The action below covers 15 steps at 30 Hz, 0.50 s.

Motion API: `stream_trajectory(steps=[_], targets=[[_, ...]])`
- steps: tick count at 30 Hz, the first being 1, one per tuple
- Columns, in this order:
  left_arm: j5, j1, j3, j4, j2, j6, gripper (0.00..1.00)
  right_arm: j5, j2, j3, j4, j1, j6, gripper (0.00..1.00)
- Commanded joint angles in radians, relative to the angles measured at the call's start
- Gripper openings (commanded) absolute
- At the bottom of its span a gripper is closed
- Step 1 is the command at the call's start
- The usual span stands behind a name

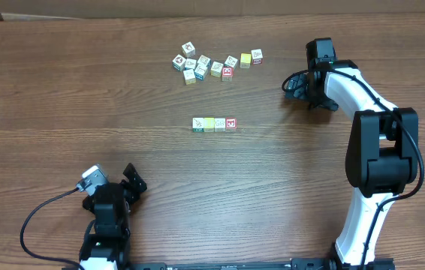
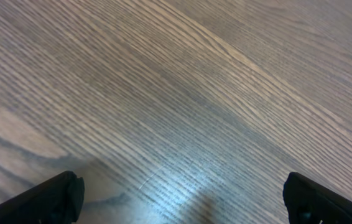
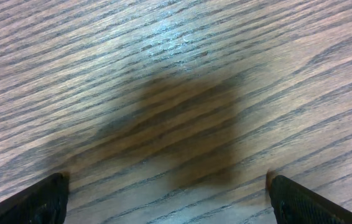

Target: Form a horizontal line

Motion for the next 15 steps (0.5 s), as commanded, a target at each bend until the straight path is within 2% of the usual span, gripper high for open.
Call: stream_trajectory(steps=[1,5,10,15], targets=[[-0.027,0.006,-0.007,-0.056,-0.084,0.013,1.00,0.018,-0.002,-0.015,0.000,-0.002,0.000,1.00],[-0.028,0.006,-0.007,-0.153,-0.191,0.018,1.00,0.018,-0.002,-0.015,0.000,-0.002,0.000,1.00],[-0.011,0.007,-0.007,-0.166,-0.310,0.149,1.00,0.018,-0.002,-0.015,0.000,-0.002,0.000,1.00],[0.069,0.044,-0.006,-0.172,-0.385,0.266,1.00,0.018,-0.002,-0.015,0.000,-0.002,0.000,1.00]])
